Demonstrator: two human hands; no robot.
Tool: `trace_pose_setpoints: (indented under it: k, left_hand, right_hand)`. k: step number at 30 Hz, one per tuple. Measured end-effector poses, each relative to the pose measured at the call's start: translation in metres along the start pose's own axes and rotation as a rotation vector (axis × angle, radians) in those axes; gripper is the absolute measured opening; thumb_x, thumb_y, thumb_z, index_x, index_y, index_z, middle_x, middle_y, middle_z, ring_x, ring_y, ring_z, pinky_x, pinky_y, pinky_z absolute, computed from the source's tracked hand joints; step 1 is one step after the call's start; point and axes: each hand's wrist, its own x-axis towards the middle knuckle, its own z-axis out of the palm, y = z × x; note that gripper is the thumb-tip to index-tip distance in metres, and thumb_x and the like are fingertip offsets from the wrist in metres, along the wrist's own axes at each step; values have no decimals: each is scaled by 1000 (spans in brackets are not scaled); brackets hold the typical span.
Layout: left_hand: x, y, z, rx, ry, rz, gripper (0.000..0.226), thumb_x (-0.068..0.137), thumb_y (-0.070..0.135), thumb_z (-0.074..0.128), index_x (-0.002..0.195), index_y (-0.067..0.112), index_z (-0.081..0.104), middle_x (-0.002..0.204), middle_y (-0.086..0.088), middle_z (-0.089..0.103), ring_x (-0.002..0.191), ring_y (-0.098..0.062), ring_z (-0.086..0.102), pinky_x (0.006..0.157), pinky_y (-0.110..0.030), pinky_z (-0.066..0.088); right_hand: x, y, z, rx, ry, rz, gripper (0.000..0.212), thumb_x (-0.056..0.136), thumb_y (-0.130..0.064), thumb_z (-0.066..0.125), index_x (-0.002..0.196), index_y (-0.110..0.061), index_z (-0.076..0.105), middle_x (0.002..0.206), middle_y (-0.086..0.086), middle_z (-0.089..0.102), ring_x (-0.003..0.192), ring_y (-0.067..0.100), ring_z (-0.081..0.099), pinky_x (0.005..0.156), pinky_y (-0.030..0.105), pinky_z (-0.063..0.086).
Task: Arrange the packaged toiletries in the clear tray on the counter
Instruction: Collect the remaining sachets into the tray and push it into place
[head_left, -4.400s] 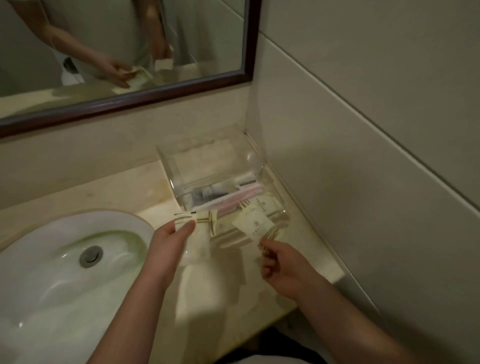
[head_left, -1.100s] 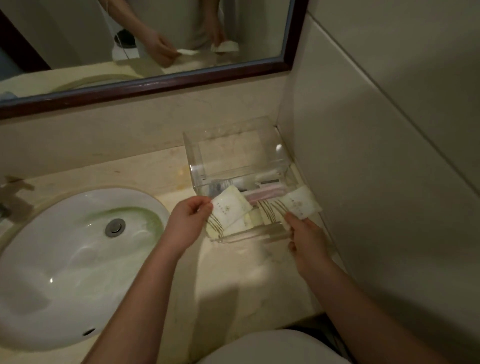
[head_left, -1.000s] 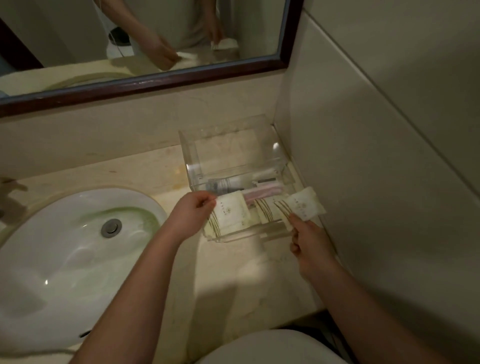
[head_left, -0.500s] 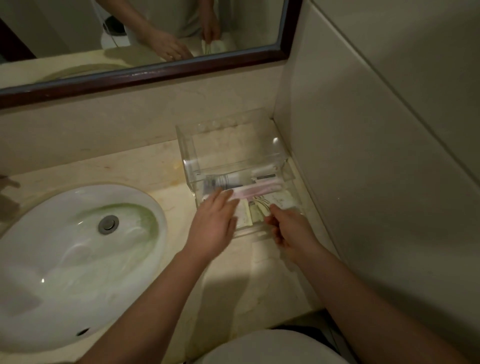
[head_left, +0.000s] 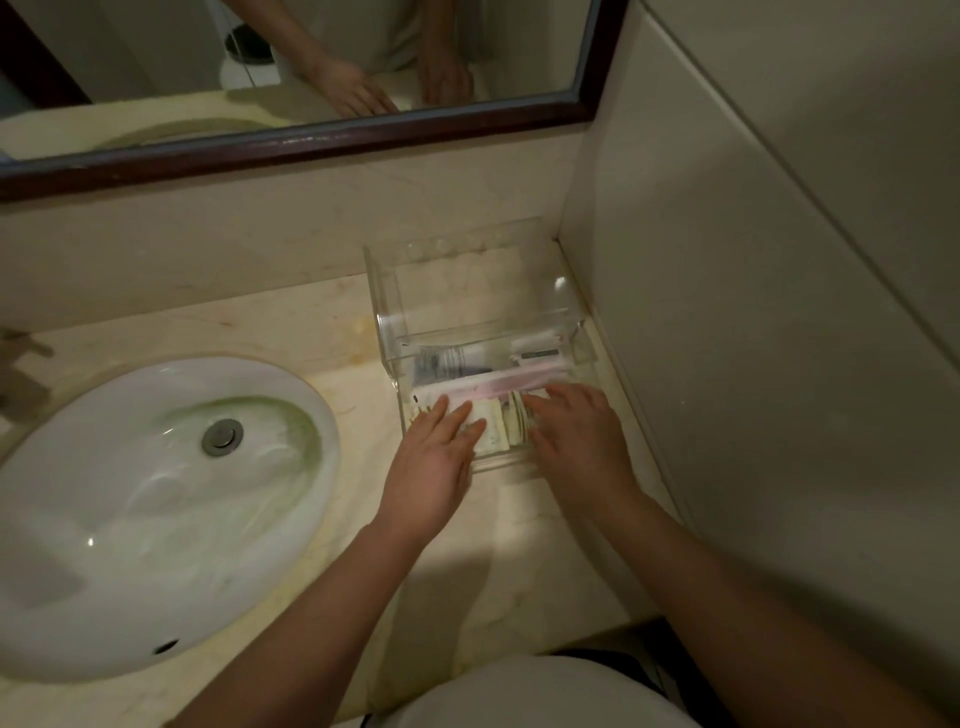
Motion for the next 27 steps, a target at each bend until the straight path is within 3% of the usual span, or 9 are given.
trace_pose_setpoints:
  k: [5,9,13,15,18,21,25,27]
  left_hand:
    - [1,2,4,-24,90,-6,35,80,10,71,115,16,71,125,-8,66,124,-35,55,101,-45,45]
    - [0,6,9,-51,125,21,37,81,9,71,117,14,69,127,-9,65,125,-35,54,102,-48,45]
    - [-9,4,9,25,111,-31,40,86,15,66,126,15,63,138,-12,55,135,-37,41,108,-53,38]
    - [-16,4,10,78,74,-80,43,92,24,57,135,17,54,147,-12,45,142,-35,30,114,-52,27]
    - [-22,5,14,151,-14,-86,56,99,42,37,148,17,31,158,-10,26,148,-30,12,119,-48,8]
    - [-22,4,13,217,-82,-67,65,98,52,28,152,16,21,160,-10,17,149,-30,4,118,-50,3]
    - [-23,3,12,181,-95,-67,68,97,58,25,153,21,12,163,-7,3,148,-31,-12,115,-54,-9]
    - [-26,7,8,41,-17,-156,67,97,56,32,153,26,13,163,-5,1,148,-29,-12,115,-53,-5]
  right_hand:
    - [6,15,13,61,0,-54,33,83,-10,69,113,-20,72,126,13,63,121,34,51,102,43,45]
    - [12,17,22,168,-74,-129,37,82,2,65,113,-16,72,133,16,59,131,36,44,108,43,37]
    - [2,14,15,116,13,-88,33,90,-8,60,120,-17,68,143,13,51,139,33,36,109,44,37]
    - [-9,10,13,30,27,-34,39,94,-18,54,132,-22,59,151,8,41,144,28,28,113,44,33]
    - [-25,2,20,-45,-130,31,51,99,-35,37,150,-30,30,162,3,18,150,21,5,120,37,10]
    - [-27,3,23,-104,-166,-4,55,98,-41,26,152,-33,19,163,2,11,150,17,-2,118,32,-3]
    - [-24,9,20,-65,-165,-55,57,96,-46,15,151,-35,20,163,-2,9,149,12,-5,120,33,-2]
    - [-24,12,17,38,-49,11,54,97,-44,22,150,-33,25,163,-2,13,150,15,2,121,36,6]
